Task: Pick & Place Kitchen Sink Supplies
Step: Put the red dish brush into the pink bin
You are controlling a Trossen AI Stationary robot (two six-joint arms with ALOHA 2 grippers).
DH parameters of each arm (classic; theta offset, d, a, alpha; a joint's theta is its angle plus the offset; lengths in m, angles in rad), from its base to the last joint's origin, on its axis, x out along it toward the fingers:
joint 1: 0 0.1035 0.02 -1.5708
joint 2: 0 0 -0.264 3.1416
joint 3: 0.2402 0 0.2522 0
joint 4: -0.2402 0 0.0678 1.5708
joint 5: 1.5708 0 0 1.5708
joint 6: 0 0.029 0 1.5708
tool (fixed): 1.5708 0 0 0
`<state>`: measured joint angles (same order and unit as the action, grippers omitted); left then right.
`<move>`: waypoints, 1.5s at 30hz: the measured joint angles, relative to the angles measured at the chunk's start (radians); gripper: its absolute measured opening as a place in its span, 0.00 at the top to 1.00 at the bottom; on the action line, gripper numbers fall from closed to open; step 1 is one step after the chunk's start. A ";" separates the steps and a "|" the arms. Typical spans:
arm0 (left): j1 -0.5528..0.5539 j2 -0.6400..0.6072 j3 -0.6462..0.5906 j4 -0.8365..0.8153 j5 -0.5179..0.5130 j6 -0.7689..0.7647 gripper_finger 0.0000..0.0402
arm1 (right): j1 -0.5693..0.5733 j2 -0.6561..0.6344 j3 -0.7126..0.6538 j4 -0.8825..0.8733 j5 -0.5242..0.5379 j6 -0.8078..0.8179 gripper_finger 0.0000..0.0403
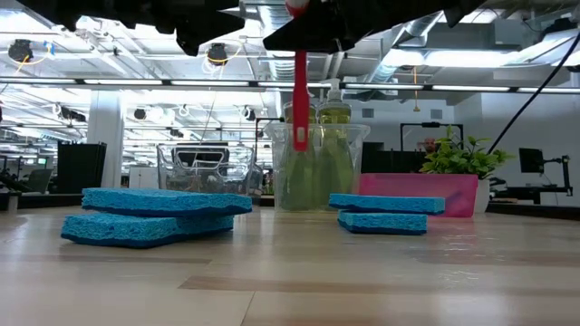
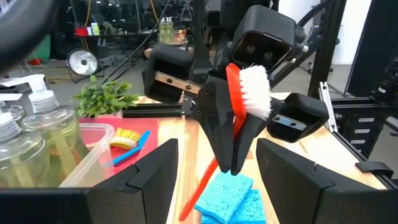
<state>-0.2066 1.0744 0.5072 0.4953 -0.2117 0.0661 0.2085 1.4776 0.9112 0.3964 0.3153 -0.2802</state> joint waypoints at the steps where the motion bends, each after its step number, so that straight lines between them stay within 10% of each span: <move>1: 0.000 0.000 0.000 0.000 0.000 0.000 0.45 | 0.000 0.000 0.000 0.000 0.000 0.000 0.95; 45: 0.000 0.000 0.000 0.003 -0.001 0.000 0.45 | 0.000 0.000 0.000 -0.008 0.033 -0.021 0.99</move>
<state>-0.2066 1.0748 0.5072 0.4988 -0.2130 0.0663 0.2085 1.4776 0.9112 0.3884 0.3478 -0.3013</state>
